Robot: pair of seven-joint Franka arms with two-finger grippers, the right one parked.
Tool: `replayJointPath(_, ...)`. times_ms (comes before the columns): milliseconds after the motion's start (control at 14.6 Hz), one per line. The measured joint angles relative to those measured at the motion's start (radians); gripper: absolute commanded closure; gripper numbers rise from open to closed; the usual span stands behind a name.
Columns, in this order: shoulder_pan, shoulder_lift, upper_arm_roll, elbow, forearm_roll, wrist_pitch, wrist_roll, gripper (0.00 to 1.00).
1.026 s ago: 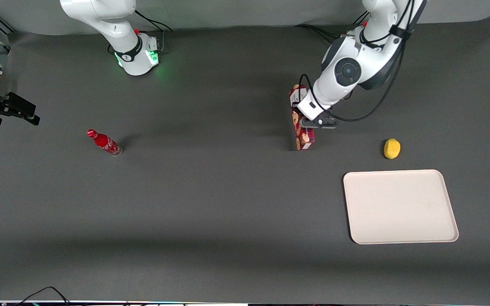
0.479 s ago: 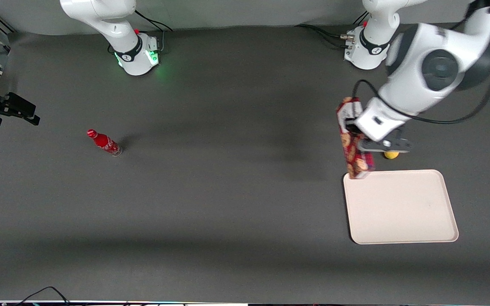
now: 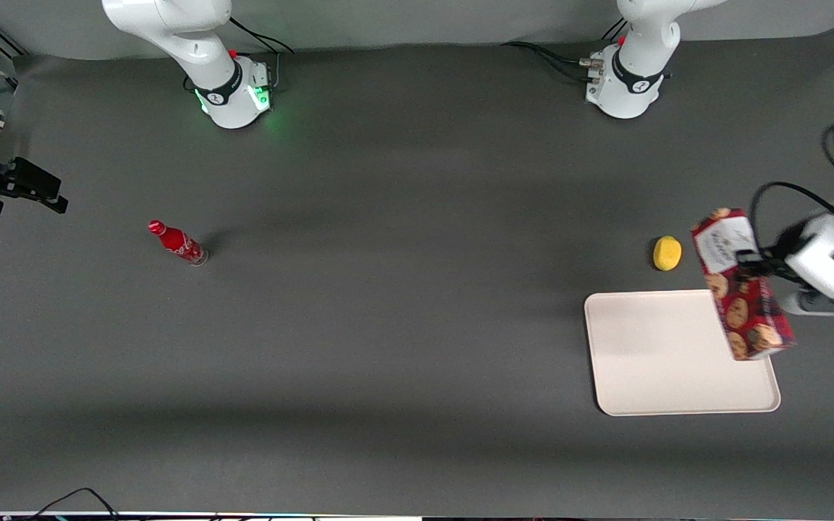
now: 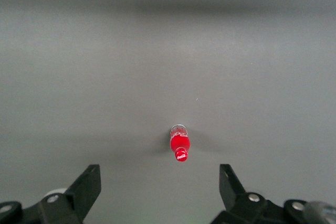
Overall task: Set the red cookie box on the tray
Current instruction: 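Carry the held cookie box over to the white tray, then lower the cookie box onto the tray and open the left gripper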
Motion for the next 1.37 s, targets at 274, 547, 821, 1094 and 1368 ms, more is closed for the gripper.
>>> replayJointPath(274, 0.002, 0.167, 0.116, 0.052, 0.040, 0.131, 0.087, 1.00)
replayJointPath(547, -0.007, 0.320, 0.174, 0.058, 0.062, 0.274, 0.103, 1.00)
replayJointPath(821, -0.023, 0.406, 0.211, 0.065, 0.074, 0.383, 0.168, 1.00)
replayJointPath(1094, -0.033, 0.437, 0.232, 0.067, 0.075, 0.444, 0.190, 1.00)
replayJointPath(1368, -0.033, 0.455, 0.244, 0.067, 0.074, 0.444, 0.190, 0.44)
